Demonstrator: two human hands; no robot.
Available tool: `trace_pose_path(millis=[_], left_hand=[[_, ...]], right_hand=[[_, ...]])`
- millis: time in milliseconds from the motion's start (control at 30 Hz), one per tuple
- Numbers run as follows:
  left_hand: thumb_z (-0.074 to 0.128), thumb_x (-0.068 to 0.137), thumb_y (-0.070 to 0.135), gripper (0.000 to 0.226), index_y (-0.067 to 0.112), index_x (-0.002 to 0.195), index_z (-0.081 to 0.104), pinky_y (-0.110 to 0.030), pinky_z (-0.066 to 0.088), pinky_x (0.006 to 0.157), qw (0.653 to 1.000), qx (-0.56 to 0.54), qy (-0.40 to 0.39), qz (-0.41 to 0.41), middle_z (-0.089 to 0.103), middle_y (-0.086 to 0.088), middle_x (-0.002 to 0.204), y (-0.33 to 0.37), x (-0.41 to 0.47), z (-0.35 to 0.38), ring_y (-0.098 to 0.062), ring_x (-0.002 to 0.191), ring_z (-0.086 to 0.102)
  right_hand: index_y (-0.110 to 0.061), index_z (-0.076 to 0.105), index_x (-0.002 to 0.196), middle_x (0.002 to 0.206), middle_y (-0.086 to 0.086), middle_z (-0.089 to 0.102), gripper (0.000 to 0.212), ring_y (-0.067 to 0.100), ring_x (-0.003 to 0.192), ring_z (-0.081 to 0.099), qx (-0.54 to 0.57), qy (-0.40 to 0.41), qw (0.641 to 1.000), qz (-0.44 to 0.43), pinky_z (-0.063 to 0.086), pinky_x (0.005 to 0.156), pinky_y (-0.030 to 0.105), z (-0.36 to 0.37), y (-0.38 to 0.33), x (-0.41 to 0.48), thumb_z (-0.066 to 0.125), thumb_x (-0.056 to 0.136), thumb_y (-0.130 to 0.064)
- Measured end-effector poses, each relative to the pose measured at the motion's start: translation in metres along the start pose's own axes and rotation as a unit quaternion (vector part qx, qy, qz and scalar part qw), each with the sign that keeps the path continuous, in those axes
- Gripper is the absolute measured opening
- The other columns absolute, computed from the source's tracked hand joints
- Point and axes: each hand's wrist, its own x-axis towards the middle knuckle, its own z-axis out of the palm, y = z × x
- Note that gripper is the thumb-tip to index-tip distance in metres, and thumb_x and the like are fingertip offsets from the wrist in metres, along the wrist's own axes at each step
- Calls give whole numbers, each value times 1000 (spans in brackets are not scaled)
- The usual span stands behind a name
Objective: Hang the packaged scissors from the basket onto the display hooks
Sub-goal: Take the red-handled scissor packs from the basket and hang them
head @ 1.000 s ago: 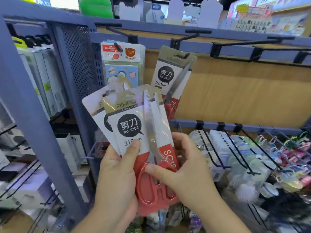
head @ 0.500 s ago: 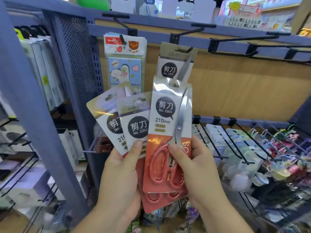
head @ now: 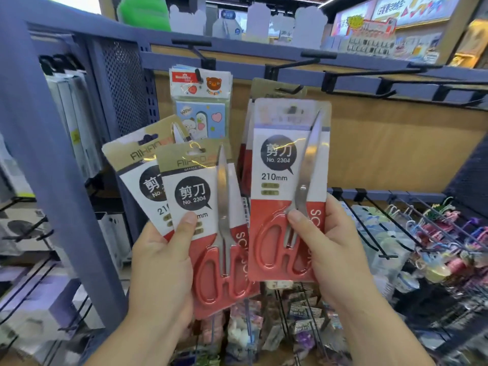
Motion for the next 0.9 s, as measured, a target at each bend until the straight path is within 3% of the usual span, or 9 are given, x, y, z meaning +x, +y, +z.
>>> trace_pose_path(millis=[67, 200, 400, 567, 700, 900], left_hand=[[60, 104, 14, 23, 21, 123, 72, -53, 53, 104, 1000, 3, -1, 4, 79, 4, 119, 2, 3, -1, -23, 113, 74], [59, 104, 13, 21, 21, 119, 72, -43, 59, 88, 1000, -3, -12, 3, 80, 3, 113, 5, 5, -1, -22, 104, 78], [60, 103, 13, 23, 20, 120, 72, -42, 57, 91, 1000, -7, -24, 10, 80, 3, 116, 7, 8, 2, -20, 106, 77], [59, 103, 12, 23, 23, 118, 73, -38, 60, 86, 999, -13, -26, 22, 80, 4, 116, 7, 12, 3, -18, 106, 77], [59, 103, 12, 24, 23, 119, 72, -40, 57, 89, 999, -20, -25, 25, 79, 4, 117, 7, 15, 2, -18, 108, 76], [56, 104, 8, 24, 23, 114, 72, -22, 62, 70, 999, -41, -18, 25, 81, 6, 110, 9, 18, 1, -12, 98, 78]], right_hand=[[-27, 69, 110, 102, 4, 79, 27, 25, 91, 78, 7, 27, 999, -16, 64, 76, 42, -2, -5, 10, 69, 83, -29], [-22, 66, 115, 103, 7, 79, 21, 26, 93, 78, 9, 41, 999, -25, 64, 81, 47, -2, -11, 29, 68, 94, -20], [-26, 66, 116, 107, 8, 79, 18, 30, 99, 77, -26, 35, 999, -4, 60, 91, 60, -1, -4, 39, 67, 98, -22], [-24, 66, 116, 104, 3, 80, 17, 24, 96, 78, -54, 37, 998, 18, 61, 89, 53, 0, 3, 58, 68, 99, -23], [-16, 67, 114, 95, 3, 80, 14, 22, 86, 79, -61, 49, 996, 46, 64, 73, 41, 3, 13, 82, 68, 100, -20], [-17, 68, 109, 92, 1, 81, 11, 19, 84, 79, -88, 63, 992, 69, 64, 77, 43, 9, 28, 113, 69, 100, -25]])
